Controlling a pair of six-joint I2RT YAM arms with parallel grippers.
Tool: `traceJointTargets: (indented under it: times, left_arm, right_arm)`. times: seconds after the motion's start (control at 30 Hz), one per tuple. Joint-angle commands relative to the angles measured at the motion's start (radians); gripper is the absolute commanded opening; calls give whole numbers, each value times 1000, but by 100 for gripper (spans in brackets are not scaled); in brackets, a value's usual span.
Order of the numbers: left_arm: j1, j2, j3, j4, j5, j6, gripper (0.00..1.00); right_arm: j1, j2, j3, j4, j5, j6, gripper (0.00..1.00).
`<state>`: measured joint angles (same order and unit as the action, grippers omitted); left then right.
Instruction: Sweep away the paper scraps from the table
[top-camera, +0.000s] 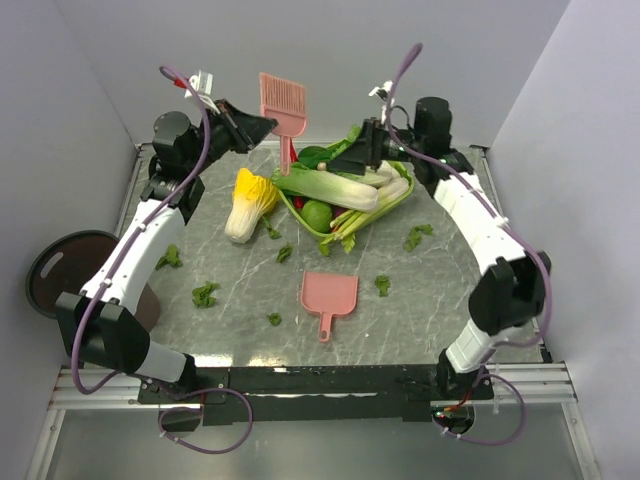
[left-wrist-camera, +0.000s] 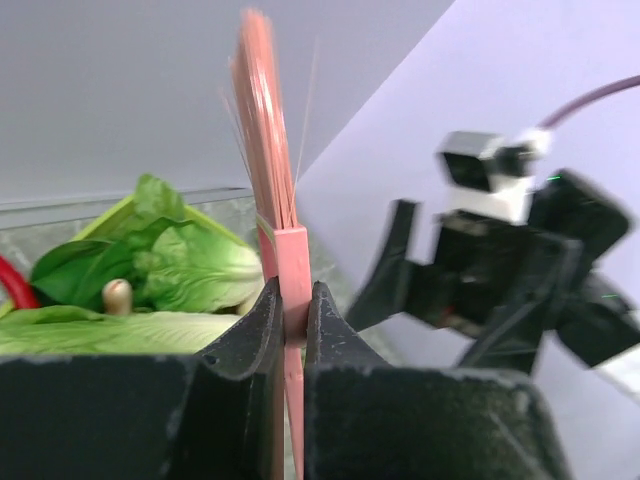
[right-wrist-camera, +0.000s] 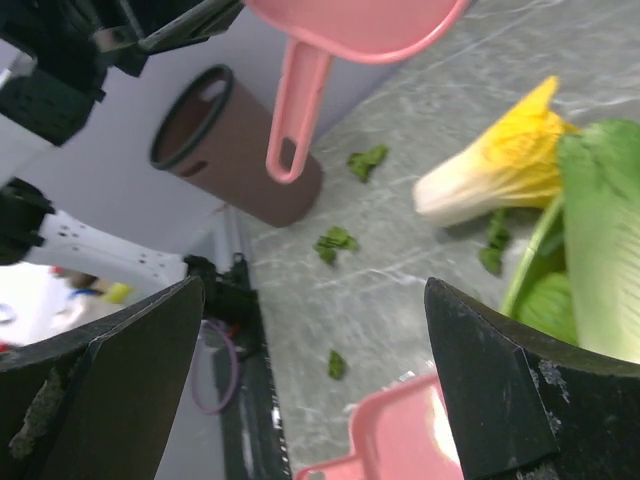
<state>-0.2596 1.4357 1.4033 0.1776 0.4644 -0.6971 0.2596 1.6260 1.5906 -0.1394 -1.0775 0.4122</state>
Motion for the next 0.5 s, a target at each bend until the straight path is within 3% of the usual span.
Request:
traceJointTargets:
  times: [0.0, 0.47]
  left_arm:
    - [5, 6, 46, 144, 16, -189, 1]
    - [0, 68, 94, 241, 85, -226, 1]
  right_arm:
    - [44, 83, 135, 176, -94, 188, 99]
    - [148, 256, 292, 334, -163, 272, 84]
